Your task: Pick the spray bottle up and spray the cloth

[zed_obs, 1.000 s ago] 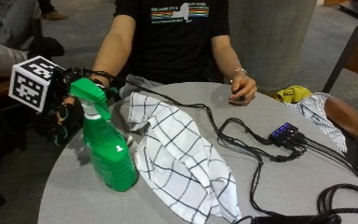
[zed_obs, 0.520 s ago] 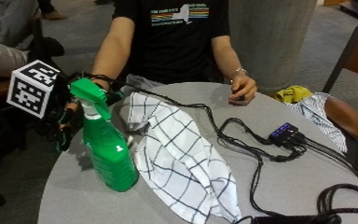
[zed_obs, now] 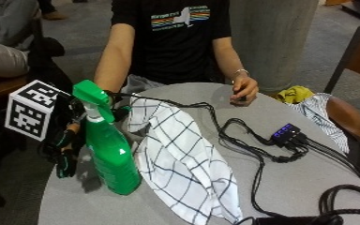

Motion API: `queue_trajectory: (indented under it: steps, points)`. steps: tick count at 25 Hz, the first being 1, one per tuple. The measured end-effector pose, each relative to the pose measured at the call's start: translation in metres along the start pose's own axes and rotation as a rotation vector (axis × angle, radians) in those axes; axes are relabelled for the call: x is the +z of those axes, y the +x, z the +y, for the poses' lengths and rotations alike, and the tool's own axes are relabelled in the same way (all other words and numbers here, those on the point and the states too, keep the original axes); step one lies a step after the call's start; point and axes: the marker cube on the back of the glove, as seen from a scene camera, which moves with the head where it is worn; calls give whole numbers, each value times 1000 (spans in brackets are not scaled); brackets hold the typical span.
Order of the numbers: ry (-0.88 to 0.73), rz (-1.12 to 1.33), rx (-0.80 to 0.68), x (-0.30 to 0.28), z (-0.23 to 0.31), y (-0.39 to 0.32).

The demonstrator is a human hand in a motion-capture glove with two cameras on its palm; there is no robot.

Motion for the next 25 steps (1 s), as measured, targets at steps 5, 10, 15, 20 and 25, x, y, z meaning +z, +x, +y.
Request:
queue_trajectory:
  steps: [5,10,15,20,25]
  points:
    - [-1,-32,-19,12,-13,-2]
    - [-15,-49,-33,19,-23,-2]
    - [-14,-43,-54,23,-29,-5]
    - [30,-37,-70,25,-31,-8]
    - [62,-29,-73,24,-29,-10]
